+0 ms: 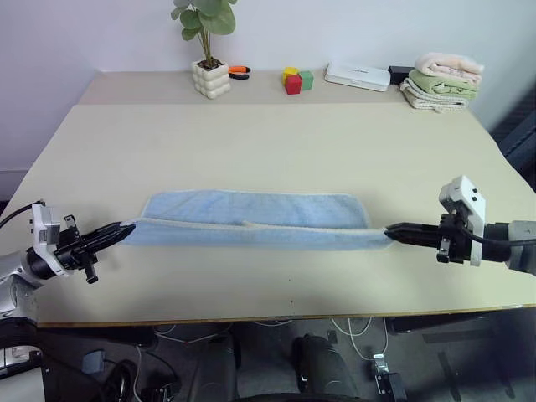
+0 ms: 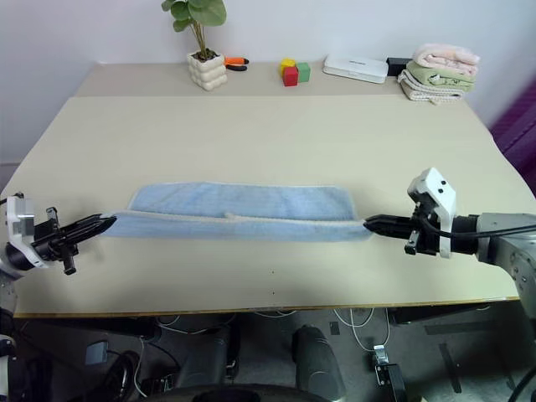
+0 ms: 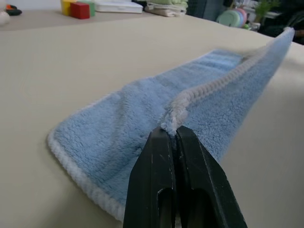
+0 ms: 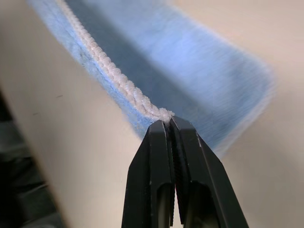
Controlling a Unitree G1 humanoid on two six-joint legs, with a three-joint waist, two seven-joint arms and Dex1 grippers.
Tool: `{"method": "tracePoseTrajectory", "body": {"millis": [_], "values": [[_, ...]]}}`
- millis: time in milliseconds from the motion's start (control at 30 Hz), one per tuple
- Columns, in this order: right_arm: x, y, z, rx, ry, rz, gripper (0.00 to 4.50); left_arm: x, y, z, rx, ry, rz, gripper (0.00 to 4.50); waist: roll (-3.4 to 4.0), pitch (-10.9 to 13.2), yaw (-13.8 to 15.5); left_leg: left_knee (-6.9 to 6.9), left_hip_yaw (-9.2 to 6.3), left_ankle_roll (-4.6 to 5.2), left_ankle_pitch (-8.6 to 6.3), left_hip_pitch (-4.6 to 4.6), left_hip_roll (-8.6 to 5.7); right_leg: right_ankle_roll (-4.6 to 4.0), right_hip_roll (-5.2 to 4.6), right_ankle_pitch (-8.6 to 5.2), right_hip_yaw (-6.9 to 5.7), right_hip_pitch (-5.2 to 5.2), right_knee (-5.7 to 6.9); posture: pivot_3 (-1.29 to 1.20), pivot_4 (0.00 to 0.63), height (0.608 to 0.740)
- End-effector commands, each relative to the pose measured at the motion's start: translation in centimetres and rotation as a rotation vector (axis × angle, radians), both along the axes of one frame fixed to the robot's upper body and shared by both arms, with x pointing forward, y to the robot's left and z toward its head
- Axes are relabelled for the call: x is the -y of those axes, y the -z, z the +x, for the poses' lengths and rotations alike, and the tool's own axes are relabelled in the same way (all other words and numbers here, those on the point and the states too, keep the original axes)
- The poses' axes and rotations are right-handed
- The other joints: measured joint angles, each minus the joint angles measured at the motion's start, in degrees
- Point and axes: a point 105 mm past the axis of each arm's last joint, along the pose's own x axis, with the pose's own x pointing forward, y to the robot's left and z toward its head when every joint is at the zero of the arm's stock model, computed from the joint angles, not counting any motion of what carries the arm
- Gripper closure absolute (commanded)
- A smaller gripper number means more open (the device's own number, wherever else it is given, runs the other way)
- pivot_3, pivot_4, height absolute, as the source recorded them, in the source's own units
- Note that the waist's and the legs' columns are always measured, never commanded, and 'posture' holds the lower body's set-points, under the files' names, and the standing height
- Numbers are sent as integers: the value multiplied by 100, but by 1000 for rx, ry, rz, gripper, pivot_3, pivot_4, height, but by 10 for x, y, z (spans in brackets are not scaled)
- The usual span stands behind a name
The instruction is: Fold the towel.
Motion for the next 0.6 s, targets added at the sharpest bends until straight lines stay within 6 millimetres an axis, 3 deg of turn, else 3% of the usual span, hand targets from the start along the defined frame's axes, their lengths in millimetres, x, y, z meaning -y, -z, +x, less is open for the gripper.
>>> {"method": "tracePoseTrajectory", "body": {"millis": [33,233,600], "values": [[2,-8,24,113,51,-9,4457,-2,-24,19,109,-60,-21,4500,-1,0,6,2,-1,0,0,0,0,0,3,1,0,2,0,0,150,740],[4,-5,56,207,135,-32,4457,8,-28,41,141,-77,-17,4500,0,0,-16,4,1,16,-9,-1,1,22,9,13,2,1,2,0,150,740],[0,-4,83,289,184,-59,4457,9,-14,58,111,-142,12,4500,1,0,-8,4,1,16,-9,0,11,22,21,13,2,-3,9,0,150,740]]}}
